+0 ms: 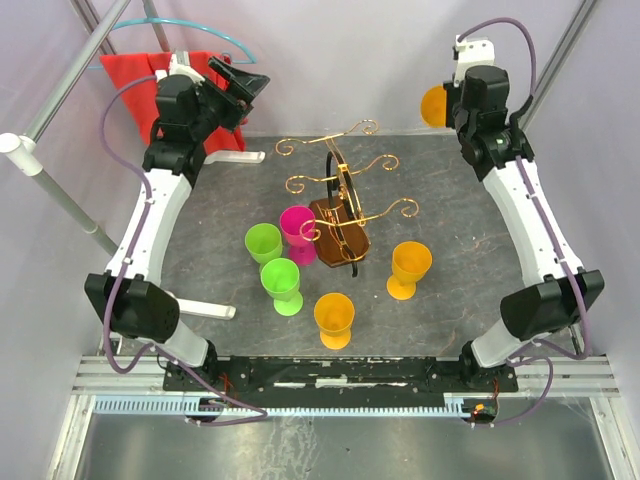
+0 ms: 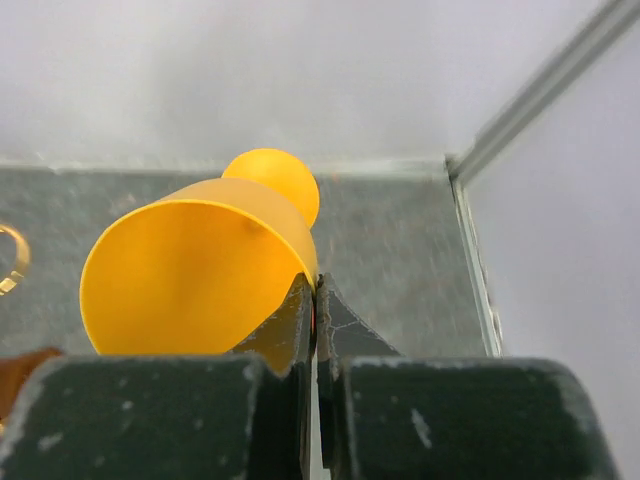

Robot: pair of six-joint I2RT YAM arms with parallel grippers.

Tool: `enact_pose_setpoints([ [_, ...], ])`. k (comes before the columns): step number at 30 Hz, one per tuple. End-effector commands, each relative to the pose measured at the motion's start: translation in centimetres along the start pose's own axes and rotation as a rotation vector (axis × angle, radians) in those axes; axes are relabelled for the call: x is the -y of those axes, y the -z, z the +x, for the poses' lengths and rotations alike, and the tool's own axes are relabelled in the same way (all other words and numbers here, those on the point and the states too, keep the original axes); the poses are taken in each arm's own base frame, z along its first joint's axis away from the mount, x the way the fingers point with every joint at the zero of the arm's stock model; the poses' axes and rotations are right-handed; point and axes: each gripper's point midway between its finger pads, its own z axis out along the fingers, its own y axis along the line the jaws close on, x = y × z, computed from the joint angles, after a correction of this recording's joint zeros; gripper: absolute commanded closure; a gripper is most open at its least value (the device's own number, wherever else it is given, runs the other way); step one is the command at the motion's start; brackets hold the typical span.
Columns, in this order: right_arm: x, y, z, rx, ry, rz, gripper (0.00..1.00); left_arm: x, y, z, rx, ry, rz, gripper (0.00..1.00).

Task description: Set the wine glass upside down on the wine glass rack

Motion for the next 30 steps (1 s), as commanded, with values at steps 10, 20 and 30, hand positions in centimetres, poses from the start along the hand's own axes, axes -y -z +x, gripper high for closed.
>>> enact_pose_setpoints([
  [10,-12.1,8.7,-17.2,0.755,-0.030,-0.313,0.99,10.7,0.3,-0.5,0.081,0.511,0.292,0.03],
  [20,-19.5,13.4,-16.5,0.828,-0.019,-0.500,0.99,11.2,-0.4,2.2,0.045,0.648,0.314,0.05],
  [30,-22.2,15.9,-15.1,0.835,-0.019,-0.579,0.99,10.9,0.6,2.1,0.074,0.660,0.315,0.15],
])
